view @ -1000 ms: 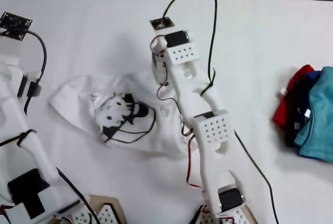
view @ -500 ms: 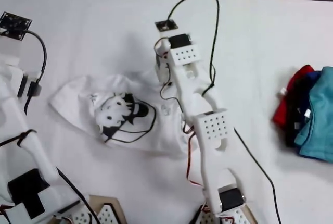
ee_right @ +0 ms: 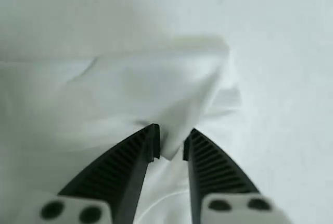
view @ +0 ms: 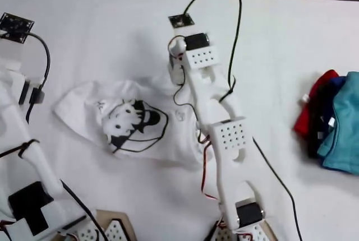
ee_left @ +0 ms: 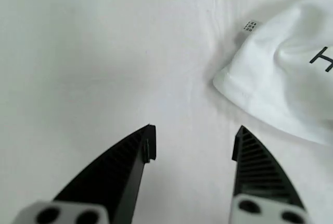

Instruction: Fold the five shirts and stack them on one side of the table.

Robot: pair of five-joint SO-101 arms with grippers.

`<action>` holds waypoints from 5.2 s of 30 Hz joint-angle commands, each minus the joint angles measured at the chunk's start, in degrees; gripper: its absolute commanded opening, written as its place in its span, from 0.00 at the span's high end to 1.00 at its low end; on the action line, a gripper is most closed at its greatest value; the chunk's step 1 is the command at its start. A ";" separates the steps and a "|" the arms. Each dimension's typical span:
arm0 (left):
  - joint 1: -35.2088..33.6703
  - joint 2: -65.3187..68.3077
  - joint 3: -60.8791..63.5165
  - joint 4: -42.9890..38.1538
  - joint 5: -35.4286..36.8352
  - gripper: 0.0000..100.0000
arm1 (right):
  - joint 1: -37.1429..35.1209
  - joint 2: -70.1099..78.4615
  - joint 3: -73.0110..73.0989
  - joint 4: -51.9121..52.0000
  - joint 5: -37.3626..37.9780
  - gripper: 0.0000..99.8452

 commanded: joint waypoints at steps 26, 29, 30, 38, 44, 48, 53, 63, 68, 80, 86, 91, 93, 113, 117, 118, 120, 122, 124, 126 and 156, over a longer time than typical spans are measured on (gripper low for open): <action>0.09 -0.35 -0.13 0.18 0.18 0.74 | 0.48 -2.51 -7.21 2.95 0.00 0.92; 0.09 -0.35 -0.13 0.18 0.18 0.74 | 0.48 -2.51 -7.21 2.95 0.00 0.85; 0.09 -0.35 -0.13 0.18 0.18 0.74 | 0.48 -2.51 -7.21 2.95 0.00 0.85; 0.00 -0.53 -0.13 0.18 0.18 0.74 | 0.31 -2.51 -7.12 1.80 0.00 0.89; -0.97 -0.62 -0.13 0.18 0.18 0.74 | 0.13 -1.27 -5.27 2.86 -0.35 0.89; -1.58 -0.53 -0.13 0.18 0.09 0.74 | 0.04 0.40 -5.19 2.86 -0.44 0.89; -1.58 -0.53 -0.13 0.18 0.09 0.74 | -0.13 2.24 -5.19 2.86 -2.81 0.89; -1.49 -0.53 -0.13 0.00 0.09 0.74 | -0.04 2.07 -5.01 3.03 -2.99 0.89; -1.49 -0.53 -0.13 -0.09 0.09 0.74 | 0.04 2.42 -5.01 3.03 -2.90 0.98; -1.58 -0.26 12.44 -7.21 -0.26 0.74 | 2.68 -4.44 -15.74 4.18 7.74 0.98; -1.58 -0.62 14.37 -9.32 0.09 0.74 | 5.14 -9.98 -16.35 4.26 7.74 0.98; -0.53 -0.26 13.32 -10.73 1.67 0.74 | 8.57 -12.44 -16.35 5.05 7.74 0.98; 1.14 -0.26 13.23 -13.36 3.69 0.74 | 9.54 -12.44 -16.26 5.85 7.74 0.98; 21.63 22.77 6.90 -11.60 11.34 0.79 | 16.40 -30.55 -18.81 6.73 12.48 0.98; 21.63 22.77 5.23 -4.84 11.52 0.99 | 18.07 -31.60 -18.73 6.73 12.57 0.98; 21.45 22.68 4.70 -2.90 11.52 0.97 | 18.33 -31.69 -18.73 6.73 12.57 0.98; 20.92 22.59 3.47 1.49 11.16 0.98 | 18.95 -31.69 -18.73 6.73 12.57 0.98; 18.73 21.36 1.01 5.36 11.16 0.98 | 19.30 -31.87 -18.90 6.73 12.57 0.98; 16.09 18.55 -2.51 7.30 11.08 0.98 | 19.82 -31.96 -19.16 6.81 12.57 0.98; 14.15 15.47 -6.73 7.74 11.08 0.97 | 19.82 -32.31 -19.25 7.08 12.57 0.98; 36.04 57.14 -37.14 17.67 10.99 0.97 | 25.19 -40.84 -8.00 5.67 12.66 0.98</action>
